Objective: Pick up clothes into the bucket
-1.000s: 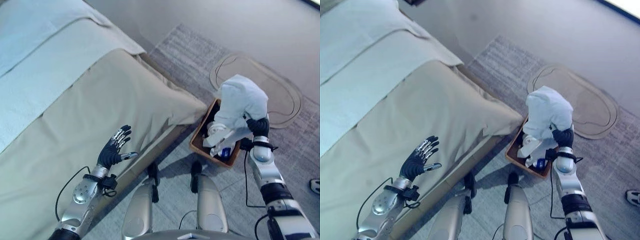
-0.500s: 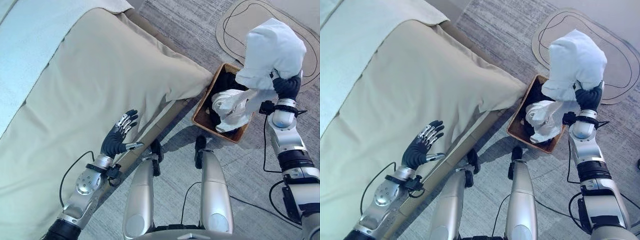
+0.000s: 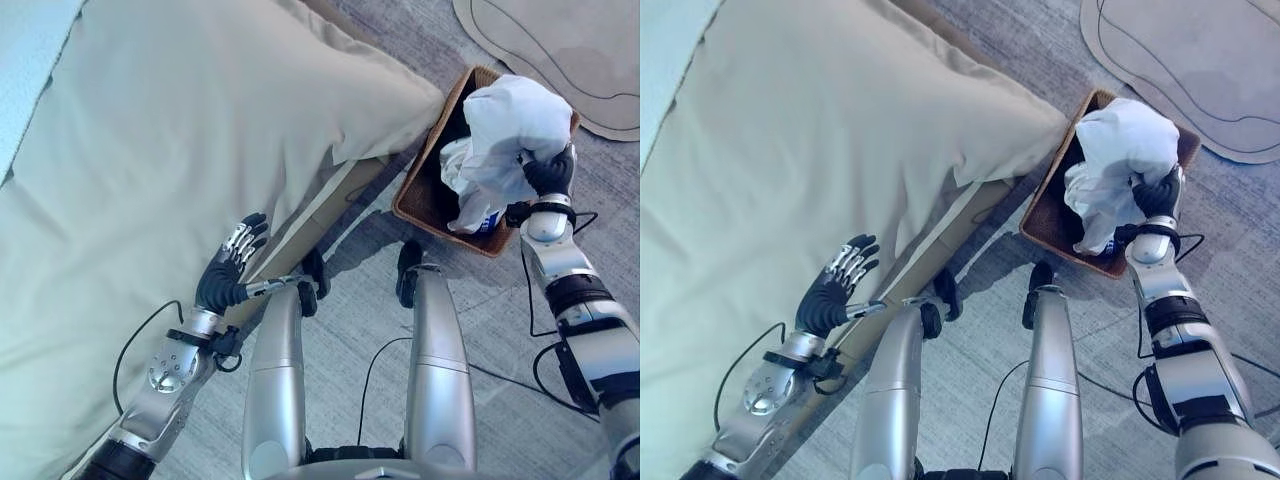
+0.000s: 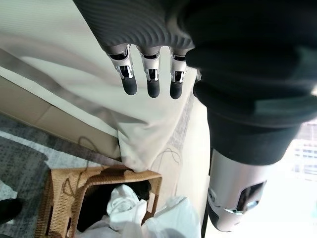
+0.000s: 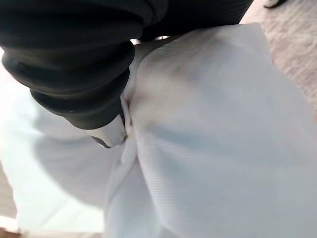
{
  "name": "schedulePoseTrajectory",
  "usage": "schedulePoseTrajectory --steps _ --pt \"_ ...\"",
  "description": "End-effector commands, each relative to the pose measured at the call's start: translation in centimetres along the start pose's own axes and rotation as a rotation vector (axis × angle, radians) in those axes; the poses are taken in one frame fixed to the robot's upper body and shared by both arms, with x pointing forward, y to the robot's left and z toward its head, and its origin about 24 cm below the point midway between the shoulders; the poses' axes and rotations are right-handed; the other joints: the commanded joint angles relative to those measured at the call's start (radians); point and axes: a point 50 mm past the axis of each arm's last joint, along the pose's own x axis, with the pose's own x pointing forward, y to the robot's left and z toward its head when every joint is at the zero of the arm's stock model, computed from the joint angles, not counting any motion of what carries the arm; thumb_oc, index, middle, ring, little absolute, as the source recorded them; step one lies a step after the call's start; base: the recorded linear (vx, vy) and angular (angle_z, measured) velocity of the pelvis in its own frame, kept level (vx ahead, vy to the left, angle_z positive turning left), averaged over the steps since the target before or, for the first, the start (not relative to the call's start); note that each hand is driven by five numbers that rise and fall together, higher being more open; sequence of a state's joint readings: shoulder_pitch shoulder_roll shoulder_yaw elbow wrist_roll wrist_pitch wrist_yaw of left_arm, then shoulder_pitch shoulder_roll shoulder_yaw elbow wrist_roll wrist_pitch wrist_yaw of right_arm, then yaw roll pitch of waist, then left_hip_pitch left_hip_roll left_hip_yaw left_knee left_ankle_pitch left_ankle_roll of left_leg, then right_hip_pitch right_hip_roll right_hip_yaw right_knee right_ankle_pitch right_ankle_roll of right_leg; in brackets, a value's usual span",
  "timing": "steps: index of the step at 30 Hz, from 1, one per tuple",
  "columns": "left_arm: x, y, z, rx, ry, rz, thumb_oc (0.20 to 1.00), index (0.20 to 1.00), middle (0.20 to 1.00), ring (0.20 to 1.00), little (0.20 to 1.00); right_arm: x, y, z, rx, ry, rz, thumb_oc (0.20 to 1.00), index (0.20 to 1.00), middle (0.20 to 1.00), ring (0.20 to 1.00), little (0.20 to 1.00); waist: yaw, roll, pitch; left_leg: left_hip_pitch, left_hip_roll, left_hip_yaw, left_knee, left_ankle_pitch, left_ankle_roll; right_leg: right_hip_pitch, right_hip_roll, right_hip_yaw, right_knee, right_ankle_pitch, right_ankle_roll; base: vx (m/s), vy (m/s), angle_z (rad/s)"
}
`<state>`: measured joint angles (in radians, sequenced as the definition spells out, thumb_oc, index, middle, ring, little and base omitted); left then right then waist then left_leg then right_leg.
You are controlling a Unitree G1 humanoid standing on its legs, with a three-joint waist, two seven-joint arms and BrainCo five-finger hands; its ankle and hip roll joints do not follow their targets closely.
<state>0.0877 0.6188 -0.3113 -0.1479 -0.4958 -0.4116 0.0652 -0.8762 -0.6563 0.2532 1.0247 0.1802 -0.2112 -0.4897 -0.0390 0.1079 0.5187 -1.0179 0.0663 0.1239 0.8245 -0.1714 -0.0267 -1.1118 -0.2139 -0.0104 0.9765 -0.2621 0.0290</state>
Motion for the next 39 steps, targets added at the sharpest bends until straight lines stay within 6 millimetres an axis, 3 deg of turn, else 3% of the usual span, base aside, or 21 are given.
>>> schedulePoseTrajectory --steps 1,11,12,13,28,29,30,31,33,39 --pt "-0.5 -1.2 1.7 -0.074 -0.100 -0.019 1.000 1.000 1.000 1.000 1.000 1.5 -1.9 1.9 -0.026 -0.063 -0.054 0.200 0.200 0.200 0.200 0.200 -0.015 0.007 -0.044 0.004 0.011 -0.041 0.085 -0.100 -0.013 0.021 -0.010 0.048 -0.088 0.107 0.072 -0.02 0.017 -0.03" --pt "0.0 -1.7 2.1 -0.067 -0.120 -0.046 1.000 1.000 1.000 1.000 1.000 2.7 -2.8 2.1 -0.178 -0.015 -0.060 0.200 0.200 0.200 0.200 0.200 -0.014 0.020 -0.042 -0.038 0.005 -0.033 0.102 -0.101 -0.006 -0.031 -0.010 0.058 -0.062 0.107 0.073 0.00 0.010 -0.01" --pt "0.1 -1.7 2.2 -0.068 -0.122 -0.043 1.000 1.000 1.000 1.000 1.000 2.8 -2.9 2.1 -0.175 -0.006 -0.074 0.555 0.555 0.555 0.555 0.555 -0.013 0.020 -0.045 -0.038 0.005 -0.029 0.102 -0.101 -0.006 -0.033 -0.010 0.059 -0.061 0.108 0.072 0.00 0.035 0.01" --pt "0.3 -1.7 2.2 -0.069 -0.126 -0.039 1.000 1.000 1.000 1.000 1.000 2.8 -3.0 2.2 -0.174 -0.005 -0.086 1.000 1.000 1.000 1.000 1.000 -0.013 0.020 -0.046 -0.036 0.005 -0.028 0.100 -0.102 -0.005 -0.033 -0.010 0.060 -0.063 0.108 0.072 0.00 0.000 0.00" --pt "1.1 -1.4 1.9 -0.089 -0.133 -0.015 1.000 1.000 1.000 1.000 1.000 2.7 -2.1 2.6 -0.144 -0.007 -0.089 1.000 1.000 1.000 1.000 1.000 -0.017 -0.004 -0.082 0.065 0.010 -0.017 0.018 -0.092 -0.006 0.070 -0.021 0.044 -0.152 0.119 0.076 0.00 0.001 0.00" --pt "1.3 -1.3 1.9 -0.092 -0.138 -0.013 1.000 1.000 1.000 1.000 1.000 2.6 -1.8 2.8 -0.128 -0.016 -0.081 1.000 1.000 1.000 1.000 1.000 -0.020 -0.009 -0.090 0.091 0.011 -0.009 -0.033 -0.048 0.003 0.093 -0.025 0.035 -0.206 0.167 0.075 -0.07 0.008 -0.04" --pt "1.3 -1.2 1.8 -0.091 -0.138 -0.012 1.000 1.000 1.000 1.000 1.000 2.5 -1.7 2.8 -0.119 -0.018 -0.080 1.000 1.000 1.000 1.000 1.000 -0.020 -0.011 -0.092 0.106 0.009 -0.008 -0.052 -0.042 0.003 0.109 -0.025 0.033 -0.222 0.173 0.077 0.01 0.008 -0.06" --pt "1.3 -1.2 1.8 -0.092 -0.136 -0.012 1.000 1.000 1.000 1.000 1.000 2.5 -1.7 2.7 -0.120 -0.016 -0.079 1.000 1.000 1.000 1.000 1.000 -0.018 -0.009 -0.094 0.119 0.009 -0.016 -0.045 -0.072 -0.006 0.119 -0.023 0.034 -0.208 0.141 0.083 0.01 0.004 -0.05" --pt "1.5 -1.0 1.7 -0.086 -0.136 -0.014 1.000 1.000 1.000 1.000 1.000 2.1 -1.1 2.8 -0.078 -0.036 -0.062 1.000 1.000 1.000 1.000 1.000 -0.023 -0.018 -0.106 0.182 0.003 -0.009 -0.146 -0.010 -0.002 0.184 -0.031 0.020 -0.307 0.205 0.090 -0.02 0.009 -0.05" --pt "1.9 -0.8 0.6 -0.091 -0.105 -0.003 1.000 1.000 1.000 1.000 1.000 0.1 0.6 1.7 0.066 -0.055 -0.017 1.000 1.000 1.000 1.000 1.000 -0.025 -0.038 -0.125 0.358 -0.011 -0.028 -0.318 0.051 -0.015 0.375 -0.044 -0.023 -0.471 0.253 0.111 0.07 -0.027 0.06"
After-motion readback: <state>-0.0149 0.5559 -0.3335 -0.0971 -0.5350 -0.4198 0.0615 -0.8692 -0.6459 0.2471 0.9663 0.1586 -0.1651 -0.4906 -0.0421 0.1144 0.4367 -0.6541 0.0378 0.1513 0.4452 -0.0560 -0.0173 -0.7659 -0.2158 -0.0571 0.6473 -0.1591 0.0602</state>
